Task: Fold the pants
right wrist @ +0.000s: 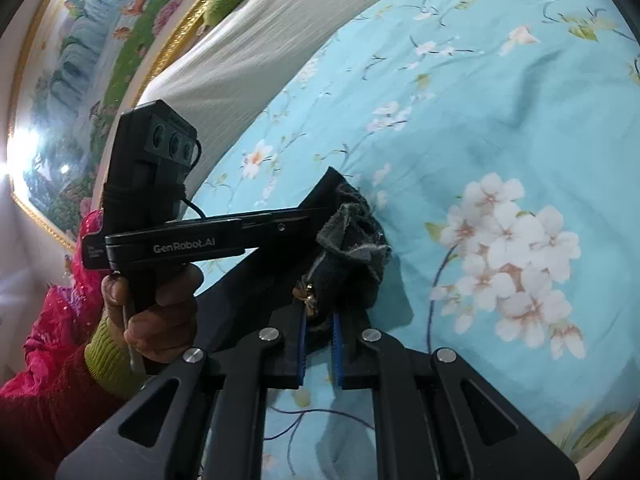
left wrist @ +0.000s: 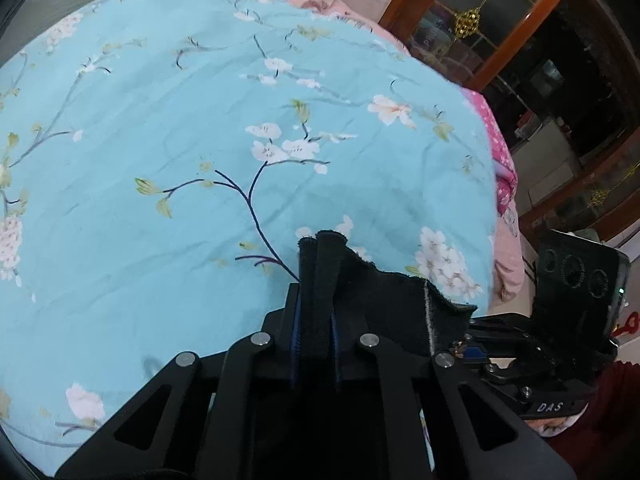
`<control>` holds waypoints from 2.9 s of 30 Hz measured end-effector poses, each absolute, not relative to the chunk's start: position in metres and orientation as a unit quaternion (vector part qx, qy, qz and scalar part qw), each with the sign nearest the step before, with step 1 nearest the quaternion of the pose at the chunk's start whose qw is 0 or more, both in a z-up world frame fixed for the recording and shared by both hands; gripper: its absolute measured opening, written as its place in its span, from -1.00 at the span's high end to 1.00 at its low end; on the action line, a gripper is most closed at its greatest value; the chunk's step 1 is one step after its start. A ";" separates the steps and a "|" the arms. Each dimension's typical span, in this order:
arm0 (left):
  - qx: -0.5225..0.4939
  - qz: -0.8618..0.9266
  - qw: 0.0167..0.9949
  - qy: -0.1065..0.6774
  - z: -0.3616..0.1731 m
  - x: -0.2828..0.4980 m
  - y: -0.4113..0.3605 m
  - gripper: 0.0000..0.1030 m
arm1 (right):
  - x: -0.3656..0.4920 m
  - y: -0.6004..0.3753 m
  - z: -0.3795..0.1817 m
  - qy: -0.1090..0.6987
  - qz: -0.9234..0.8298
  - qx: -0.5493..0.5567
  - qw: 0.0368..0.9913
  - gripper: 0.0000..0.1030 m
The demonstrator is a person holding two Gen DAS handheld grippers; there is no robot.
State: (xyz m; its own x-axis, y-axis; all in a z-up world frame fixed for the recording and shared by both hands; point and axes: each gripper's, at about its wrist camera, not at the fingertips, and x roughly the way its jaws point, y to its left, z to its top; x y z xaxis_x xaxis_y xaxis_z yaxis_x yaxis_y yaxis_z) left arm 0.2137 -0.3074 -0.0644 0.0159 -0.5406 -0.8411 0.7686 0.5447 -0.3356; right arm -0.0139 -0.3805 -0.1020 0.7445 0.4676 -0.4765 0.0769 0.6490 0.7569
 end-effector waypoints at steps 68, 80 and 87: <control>-0.238 -0.064 0.875 0.417 -0.044 0.055 0.114 -0.06 | 0.070 -0.124 -0.030 0.406 0.452 0.159 0.778 0.01; -0.286 0.071 0.878 0.377 -0.031 -0.004 0.193 -0.41 | 0.093 -0.071 -0.013 0.402 0.483 0.118 0.769 -0.10; -0.353 0.127 0.849 0.371 -0.046 -0.017 0.251 -0.44 | 0.114 -0.029 -0.010 0.415 0.498 0.088 0.757 -0.15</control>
State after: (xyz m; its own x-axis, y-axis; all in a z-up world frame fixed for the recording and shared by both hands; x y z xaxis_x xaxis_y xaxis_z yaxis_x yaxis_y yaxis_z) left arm -0.0173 0.2508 -0.0457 0.6918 -0.0471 -0.7205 -0.4779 0.7182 -0.5058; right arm 0.1137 -0.0294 -0.0102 0.1608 0.8259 -0.5404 -0.6805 0.4894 0.5454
